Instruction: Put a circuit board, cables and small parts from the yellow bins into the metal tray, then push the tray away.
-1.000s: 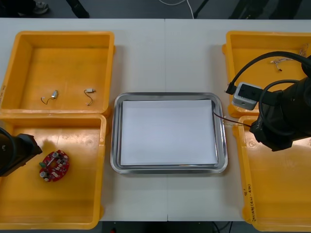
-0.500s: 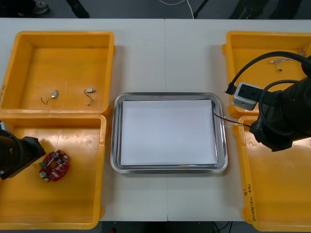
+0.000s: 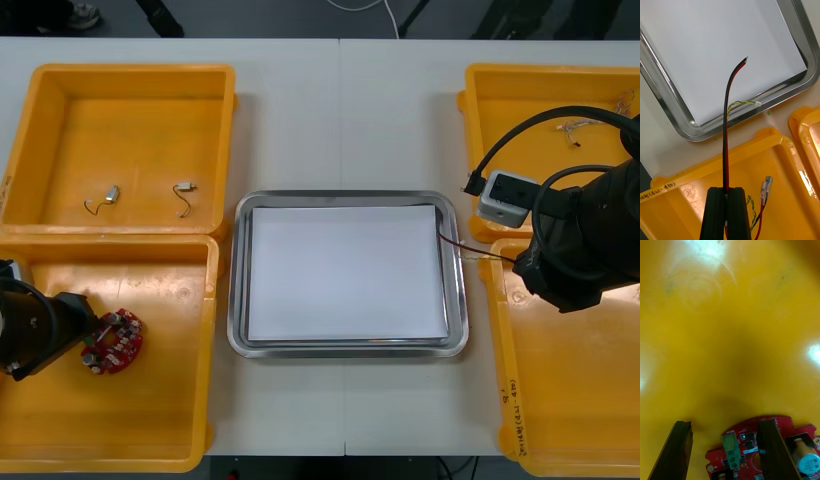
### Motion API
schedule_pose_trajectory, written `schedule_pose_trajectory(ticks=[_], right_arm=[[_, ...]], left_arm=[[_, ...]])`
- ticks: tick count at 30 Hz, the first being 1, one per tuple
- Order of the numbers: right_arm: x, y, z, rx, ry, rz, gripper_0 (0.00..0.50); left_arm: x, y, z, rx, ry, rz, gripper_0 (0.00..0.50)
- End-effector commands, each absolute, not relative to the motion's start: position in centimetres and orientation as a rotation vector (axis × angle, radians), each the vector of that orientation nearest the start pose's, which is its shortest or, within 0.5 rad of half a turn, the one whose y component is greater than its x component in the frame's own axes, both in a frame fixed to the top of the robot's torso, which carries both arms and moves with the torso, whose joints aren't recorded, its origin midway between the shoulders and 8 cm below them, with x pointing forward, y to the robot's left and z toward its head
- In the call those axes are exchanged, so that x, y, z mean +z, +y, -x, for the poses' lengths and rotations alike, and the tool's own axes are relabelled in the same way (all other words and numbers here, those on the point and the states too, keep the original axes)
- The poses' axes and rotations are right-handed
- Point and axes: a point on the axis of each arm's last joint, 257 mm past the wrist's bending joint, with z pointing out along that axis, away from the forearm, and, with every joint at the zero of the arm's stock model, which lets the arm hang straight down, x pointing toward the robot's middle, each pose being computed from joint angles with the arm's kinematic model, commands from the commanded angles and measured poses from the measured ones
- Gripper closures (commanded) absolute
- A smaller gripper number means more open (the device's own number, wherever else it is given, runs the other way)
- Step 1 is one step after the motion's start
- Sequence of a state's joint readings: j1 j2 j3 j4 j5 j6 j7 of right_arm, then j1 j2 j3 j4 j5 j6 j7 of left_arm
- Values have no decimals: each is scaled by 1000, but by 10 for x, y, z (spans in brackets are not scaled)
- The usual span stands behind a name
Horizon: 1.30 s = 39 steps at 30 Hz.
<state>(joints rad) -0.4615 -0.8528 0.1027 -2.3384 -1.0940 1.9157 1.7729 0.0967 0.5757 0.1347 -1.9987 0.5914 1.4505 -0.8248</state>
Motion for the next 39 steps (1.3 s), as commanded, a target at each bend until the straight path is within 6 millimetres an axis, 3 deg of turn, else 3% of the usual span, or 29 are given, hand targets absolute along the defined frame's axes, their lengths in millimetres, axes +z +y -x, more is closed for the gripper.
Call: schedule_pose_trajectory(ticks=[1, 12, 15, 16, 17, 31, 39], right_arm=[[-134, -200, -356, -63, 2297, 1427, 500], [-134, -200, -356, -62, 2296, 1428, 500], [-133, -200, -357, -64, 2296, 1427, 500], [-134, -200, -356, -62, 2296, 1428, 500], [-134, -200, -356, -62, 2296, 1428, 500], [-134, -199, -355, -57, 2297, 1432, 500], [-134, -199, -355, -57, 2297, 1432, 500]], left_arm=[[-333, 359, -358, -230, 2574, 888, 0], [-336, 355, -357, -231, 2582, 871, 3], [-338, 352, -356, -231, 2586, 867, 153], [-338, 352, -356, -229, 2586, 861, 343], [-338, 351, -356, -233, 2587, 861, 498], [-335, 351, -358, -245, 2584, 854, 500], [-308, 360, -354, -210, 2604, 858, 500]])
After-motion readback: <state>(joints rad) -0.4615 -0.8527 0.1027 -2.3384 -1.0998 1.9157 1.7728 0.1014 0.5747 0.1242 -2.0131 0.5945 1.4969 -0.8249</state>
